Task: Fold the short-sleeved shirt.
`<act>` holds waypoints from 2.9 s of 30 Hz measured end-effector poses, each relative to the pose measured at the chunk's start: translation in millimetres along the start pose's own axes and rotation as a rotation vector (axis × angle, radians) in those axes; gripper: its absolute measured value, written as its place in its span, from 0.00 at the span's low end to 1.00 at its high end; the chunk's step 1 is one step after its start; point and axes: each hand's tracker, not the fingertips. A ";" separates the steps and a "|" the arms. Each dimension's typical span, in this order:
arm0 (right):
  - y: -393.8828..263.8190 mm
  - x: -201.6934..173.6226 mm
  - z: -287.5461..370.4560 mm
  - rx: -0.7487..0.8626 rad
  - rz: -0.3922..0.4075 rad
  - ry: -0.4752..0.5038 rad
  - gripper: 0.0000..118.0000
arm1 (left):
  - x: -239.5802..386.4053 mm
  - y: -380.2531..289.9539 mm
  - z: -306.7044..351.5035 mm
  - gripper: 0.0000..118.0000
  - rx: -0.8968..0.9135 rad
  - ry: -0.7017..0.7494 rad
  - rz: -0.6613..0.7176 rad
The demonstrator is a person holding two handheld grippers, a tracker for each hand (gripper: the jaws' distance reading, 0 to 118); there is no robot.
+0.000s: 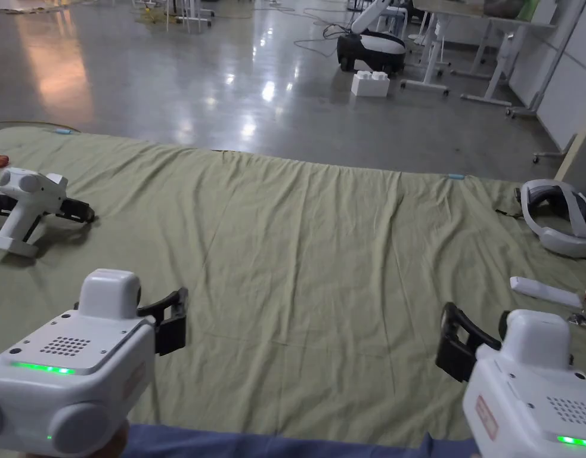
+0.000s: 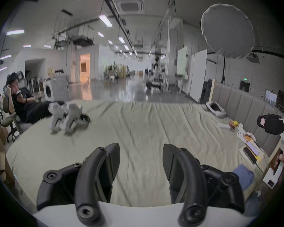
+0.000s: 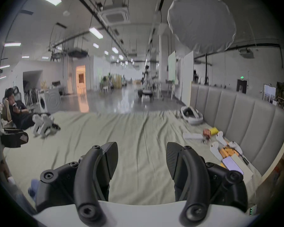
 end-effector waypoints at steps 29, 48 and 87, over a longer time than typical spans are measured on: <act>-2.5 -41.3 -26.1 -0.030 -0.002 0.085 0.06 | -119.4 -64.7 1.6 0.02 -0.377 -0.119 0.205; -28.0 -57.7 -40.9 -0.175 0.049 0.141 0.06 | -213.0 -184.9 -25.5 0.65 -0.675 -0.381 0.659; -40.0 -47.1 -38.2 -0.234 0.011 0.171 0.06 | -234.1 -70.9 32.7 0.15 -0.622 -0.088 0.392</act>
